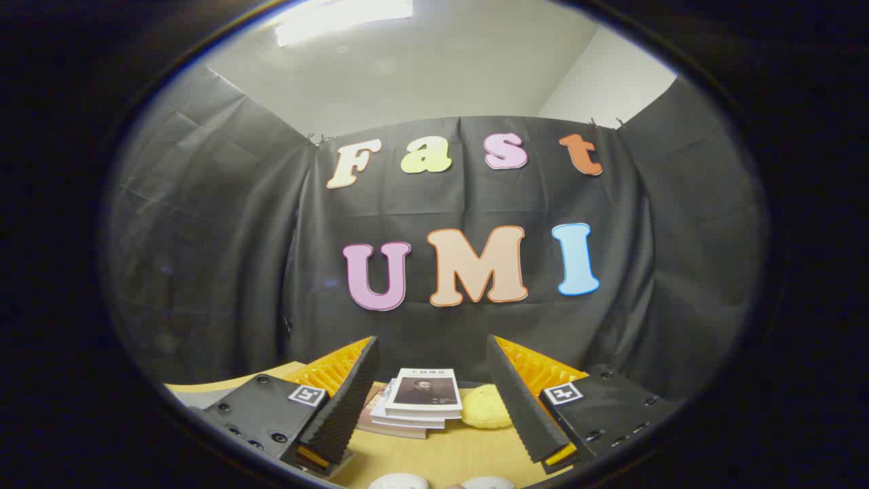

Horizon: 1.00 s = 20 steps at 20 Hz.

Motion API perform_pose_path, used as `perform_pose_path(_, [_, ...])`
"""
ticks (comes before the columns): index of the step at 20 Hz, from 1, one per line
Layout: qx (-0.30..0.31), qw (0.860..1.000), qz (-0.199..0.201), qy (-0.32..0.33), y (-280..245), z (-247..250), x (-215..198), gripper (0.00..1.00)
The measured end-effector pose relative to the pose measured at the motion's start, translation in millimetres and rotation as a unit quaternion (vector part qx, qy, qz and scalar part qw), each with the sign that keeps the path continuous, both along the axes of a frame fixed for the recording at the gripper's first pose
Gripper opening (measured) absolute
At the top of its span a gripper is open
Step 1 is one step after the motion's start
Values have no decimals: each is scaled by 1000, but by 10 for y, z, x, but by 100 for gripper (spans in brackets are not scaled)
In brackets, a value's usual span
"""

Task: Open the storage box then place both shoes into the box .Put the left shoe in first, then the right shoe, with the right side of both shoes facing outward in a uniform manner.

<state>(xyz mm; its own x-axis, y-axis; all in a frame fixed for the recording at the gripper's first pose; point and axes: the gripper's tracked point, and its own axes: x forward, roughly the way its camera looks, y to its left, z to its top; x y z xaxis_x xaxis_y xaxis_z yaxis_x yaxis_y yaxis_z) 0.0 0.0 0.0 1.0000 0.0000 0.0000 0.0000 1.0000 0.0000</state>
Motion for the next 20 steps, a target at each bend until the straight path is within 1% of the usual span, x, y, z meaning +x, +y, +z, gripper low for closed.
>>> perform_pose_path(5, [-11,1000,-6,-1,-53,7,-45,100])
perform_pose_path(16, [-24,1000,-1,4,-11,-50,-152,100])
perform_pose_path(18, [-20,1000,0,9,-5,-87,-155,100])
perform_pose_path(20, [-4,1000,9,19,38,-127,-167,100])
